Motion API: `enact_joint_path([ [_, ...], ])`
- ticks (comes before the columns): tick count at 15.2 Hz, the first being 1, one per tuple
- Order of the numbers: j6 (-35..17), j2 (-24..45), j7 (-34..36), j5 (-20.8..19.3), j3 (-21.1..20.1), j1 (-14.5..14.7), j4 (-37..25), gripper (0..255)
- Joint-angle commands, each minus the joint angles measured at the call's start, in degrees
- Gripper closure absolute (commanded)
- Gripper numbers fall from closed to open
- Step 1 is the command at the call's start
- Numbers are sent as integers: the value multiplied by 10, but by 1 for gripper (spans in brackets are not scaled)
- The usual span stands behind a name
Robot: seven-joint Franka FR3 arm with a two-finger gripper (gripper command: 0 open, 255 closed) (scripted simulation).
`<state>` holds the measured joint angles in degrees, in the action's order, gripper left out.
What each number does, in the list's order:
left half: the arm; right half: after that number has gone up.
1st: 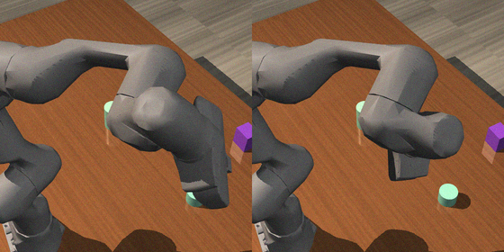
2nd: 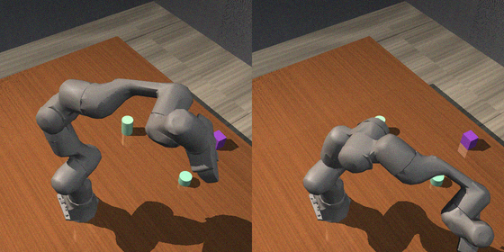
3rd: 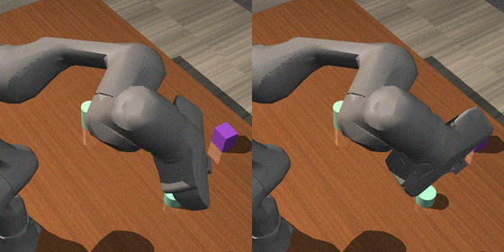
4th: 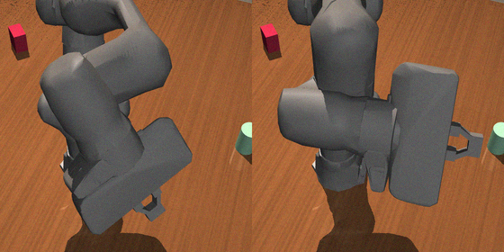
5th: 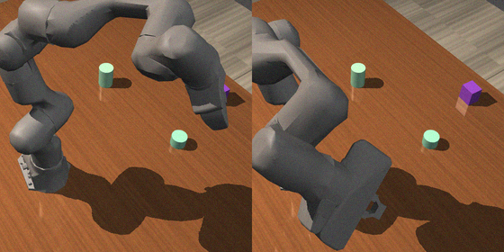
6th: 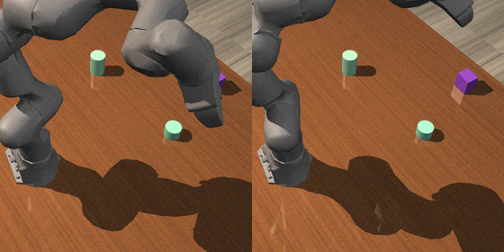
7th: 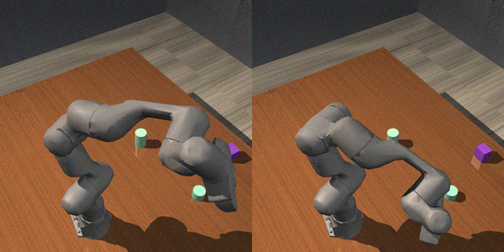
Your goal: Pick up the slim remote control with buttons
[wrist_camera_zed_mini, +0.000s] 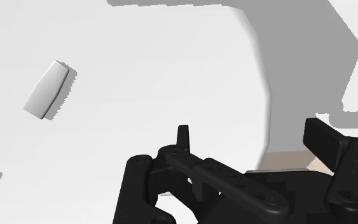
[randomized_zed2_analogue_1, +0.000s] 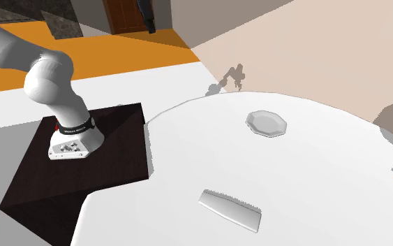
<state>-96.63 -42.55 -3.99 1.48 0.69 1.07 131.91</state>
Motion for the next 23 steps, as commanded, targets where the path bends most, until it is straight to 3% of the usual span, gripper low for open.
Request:
enact_joint_path([
  [1,0,0,0,0,0,0,0,0],
  [12,-155,139,-2,-26,60,-52,31,0],
  [23,-288,320,-14,-18,123,-93,-3,0],
])
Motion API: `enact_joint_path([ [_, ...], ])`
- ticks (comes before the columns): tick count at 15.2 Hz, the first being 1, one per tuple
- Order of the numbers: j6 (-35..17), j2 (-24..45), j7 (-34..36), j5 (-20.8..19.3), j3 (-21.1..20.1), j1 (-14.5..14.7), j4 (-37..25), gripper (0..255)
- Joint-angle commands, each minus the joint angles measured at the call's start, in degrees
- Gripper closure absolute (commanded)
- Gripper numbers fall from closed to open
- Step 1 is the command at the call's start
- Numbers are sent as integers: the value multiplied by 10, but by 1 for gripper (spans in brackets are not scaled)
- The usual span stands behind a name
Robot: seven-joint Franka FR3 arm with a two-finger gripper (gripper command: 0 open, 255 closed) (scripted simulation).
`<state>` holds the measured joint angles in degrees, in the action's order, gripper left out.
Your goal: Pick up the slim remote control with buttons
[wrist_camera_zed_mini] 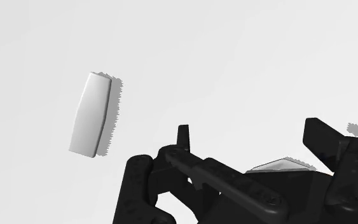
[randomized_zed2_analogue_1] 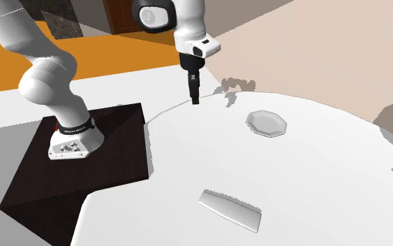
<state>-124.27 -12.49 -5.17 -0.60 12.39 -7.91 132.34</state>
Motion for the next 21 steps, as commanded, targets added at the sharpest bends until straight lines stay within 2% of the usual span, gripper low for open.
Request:
enact_joint_path([
  [1,-22,38,-4,6,11,-7,-13,0],
  [11,-99,224,-38,70,53,-49,-100,0],
  [21,-130,413,-67,148,58,-122,-231,0],
])
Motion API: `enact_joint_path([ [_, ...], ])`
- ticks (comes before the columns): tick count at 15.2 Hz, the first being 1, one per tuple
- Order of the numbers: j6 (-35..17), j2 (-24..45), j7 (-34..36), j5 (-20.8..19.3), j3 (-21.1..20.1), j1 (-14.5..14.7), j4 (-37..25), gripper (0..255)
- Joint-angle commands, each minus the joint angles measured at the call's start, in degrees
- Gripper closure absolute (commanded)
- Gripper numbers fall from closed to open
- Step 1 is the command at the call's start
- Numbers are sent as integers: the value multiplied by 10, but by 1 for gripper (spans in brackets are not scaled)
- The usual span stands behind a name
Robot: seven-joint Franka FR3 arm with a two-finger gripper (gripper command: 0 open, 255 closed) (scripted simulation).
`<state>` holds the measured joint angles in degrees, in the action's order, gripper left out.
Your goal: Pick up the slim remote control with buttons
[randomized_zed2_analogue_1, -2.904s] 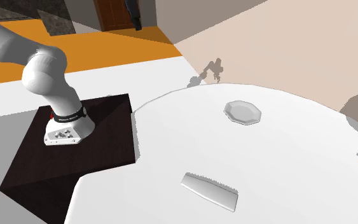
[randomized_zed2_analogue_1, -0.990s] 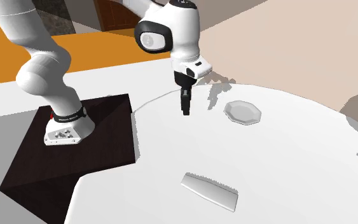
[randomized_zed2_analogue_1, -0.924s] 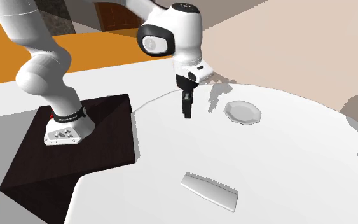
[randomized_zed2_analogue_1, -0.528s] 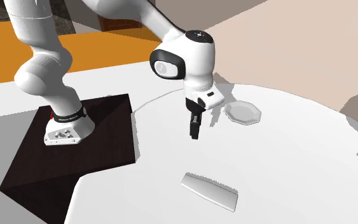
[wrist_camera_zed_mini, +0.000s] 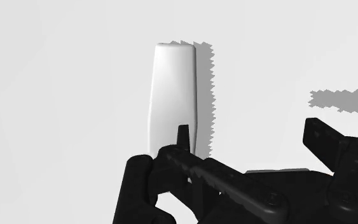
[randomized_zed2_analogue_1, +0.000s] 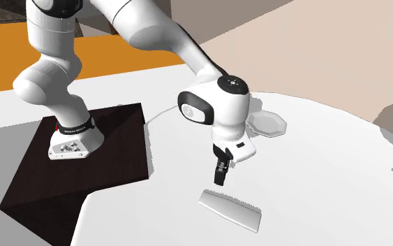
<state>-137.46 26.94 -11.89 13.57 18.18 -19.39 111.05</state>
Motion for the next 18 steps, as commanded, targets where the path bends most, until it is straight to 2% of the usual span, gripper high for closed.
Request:
enact_joint_path([
  [1,1,38,-1,13,-1,-16,-34,0],
  [7,5,147,0,43,-5,-67,-133,0],
  [16,-28,191,-7,56,-18,-77,-146,0],
  [17,-28,191,-7,56,-18,-77,-146,255],
  [18,-28,191,-7,56,-18,-77,-145,255],
])
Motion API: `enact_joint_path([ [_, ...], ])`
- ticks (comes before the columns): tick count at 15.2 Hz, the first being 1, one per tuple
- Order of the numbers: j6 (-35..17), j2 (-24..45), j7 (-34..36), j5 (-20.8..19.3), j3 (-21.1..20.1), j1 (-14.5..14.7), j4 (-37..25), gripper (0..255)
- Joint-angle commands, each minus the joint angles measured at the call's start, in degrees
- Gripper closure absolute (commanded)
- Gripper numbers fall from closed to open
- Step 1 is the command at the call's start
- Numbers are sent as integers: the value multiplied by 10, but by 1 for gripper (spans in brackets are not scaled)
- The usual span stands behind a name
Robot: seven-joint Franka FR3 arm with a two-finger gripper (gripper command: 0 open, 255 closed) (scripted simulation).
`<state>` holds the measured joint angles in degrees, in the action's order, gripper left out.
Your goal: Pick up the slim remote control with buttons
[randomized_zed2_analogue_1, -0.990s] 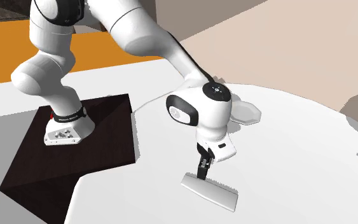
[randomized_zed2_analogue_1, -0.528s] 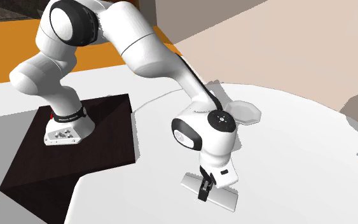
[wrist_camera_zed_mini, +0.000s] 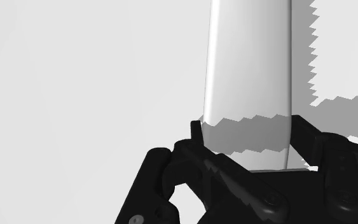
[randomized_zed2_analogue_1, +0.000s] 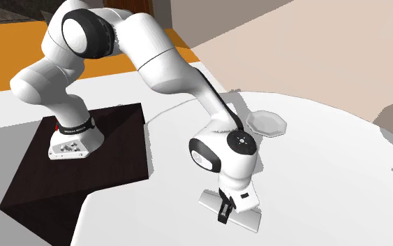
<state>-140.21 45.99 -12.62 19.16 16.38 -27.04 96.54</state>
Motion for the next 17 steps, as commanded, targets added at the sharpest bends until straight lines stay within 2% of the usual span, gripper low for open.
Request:
enact_joint_path([
  [1,0,0,0,0,0,0,0,255],
  [8,0,1,0,0,0,0,-1,255],
  [17,39,-52,9,-16,16,11,13,255],
])
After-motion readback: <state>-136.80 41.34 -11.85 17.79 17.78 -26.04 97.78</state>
